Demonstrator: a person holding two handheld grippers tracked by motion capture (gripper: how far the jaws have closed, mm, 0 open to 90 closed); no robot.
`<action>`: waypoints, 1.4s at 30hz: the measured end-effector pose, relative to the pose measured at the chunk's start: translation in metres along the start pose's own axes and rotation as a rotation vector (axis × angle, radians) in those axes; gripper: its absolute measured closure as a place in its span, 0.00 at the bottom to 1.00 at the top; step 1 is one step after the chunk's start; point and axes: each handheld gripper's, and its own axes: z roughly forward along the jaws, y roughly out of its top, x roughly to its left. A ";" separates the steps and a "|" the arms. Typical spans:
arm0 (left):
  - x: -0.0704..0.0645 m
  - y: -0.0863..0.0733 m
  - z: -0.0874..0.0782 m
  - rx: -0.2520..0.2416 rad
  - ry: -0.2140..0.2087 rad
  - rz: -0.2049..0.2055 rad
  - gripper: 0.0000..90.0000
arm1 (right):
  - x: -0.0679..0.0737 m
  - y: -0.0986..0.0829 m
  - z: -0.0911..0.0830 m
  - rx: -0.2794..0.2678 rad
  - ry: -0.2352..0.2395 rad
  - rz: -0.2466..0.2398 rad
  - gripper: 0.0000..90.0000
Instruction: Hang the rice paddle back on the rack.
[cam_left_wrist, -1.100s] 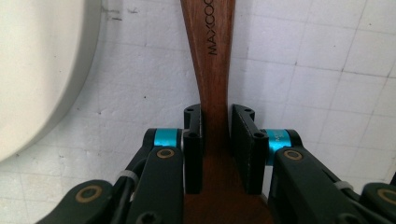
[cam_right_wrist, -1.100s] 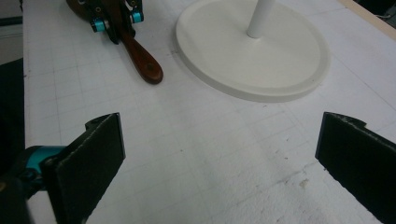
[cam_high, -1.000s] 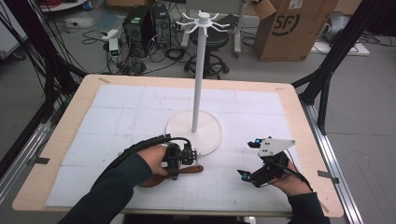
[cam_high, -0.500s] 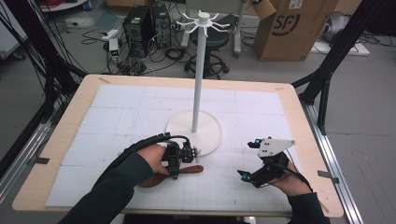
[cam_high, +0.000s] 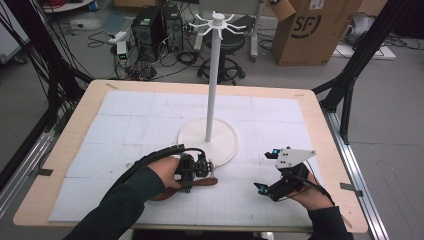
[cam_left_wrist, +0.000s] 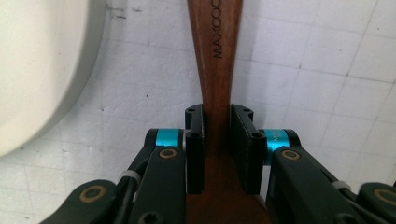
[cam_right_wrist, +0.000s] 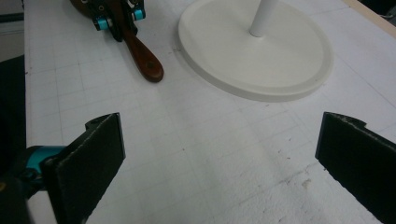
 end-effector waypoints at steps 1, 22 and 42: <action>-0.001 0.000 0.000 -0.003 0.006 0.012 0.85 | 0.000 0.000 0.000 0.000 0.001 0.001 0.01; 0.002 -0.046 -0.051 -0.356 0.006 -0.020 0.85 | -0.001 -0.001 0.000 0.002 -0.004 0.009 0.01; 0.007 -0.090 -0.094 -0.631 0.106 -0.134 0.86 | -0.001 -0.002 0.002 0.005 -0.003 0.006 0.01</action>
